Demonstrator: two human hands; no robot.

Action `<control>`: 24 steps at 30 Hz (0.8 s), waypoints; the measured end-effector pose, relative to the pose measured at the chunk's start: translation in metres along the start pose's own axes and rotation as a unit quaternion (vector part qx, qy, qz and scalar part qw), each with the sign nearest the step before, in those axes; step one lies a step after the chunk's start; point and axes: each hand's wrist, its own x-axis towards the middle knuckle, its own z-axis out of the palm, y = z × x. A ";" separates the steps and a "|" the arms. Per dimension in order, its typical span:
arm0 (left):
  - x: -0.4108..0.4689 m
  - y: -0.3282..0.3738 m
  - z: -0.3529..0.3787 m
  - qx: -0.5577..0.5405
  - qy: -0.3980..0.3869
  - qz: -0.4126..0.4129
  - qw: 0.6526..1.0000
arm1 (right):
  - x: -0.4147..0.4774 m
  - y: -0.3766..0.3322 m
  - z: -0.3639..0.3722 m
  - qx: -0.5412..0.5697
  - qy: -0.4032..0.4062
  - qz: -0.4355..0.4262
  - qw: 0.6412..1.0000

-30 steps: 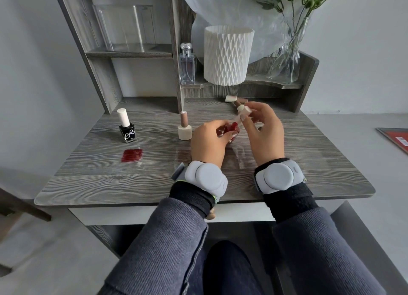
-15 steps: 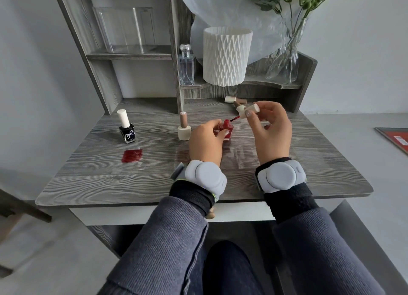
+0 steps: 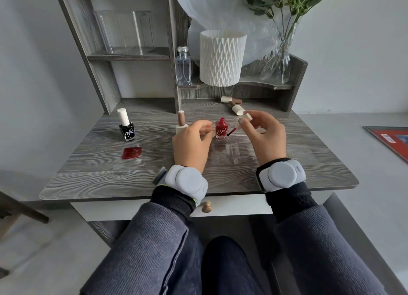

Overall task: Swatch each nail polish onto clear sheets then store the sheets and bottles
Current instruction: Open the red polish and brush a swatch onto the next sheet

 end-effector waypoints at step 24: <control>-0.006 -0.017 -0.020 0.178 -0.174 0.118 0.962 | -0.006 0.001 0.003 -0.114 -0.082 -0.008 0.990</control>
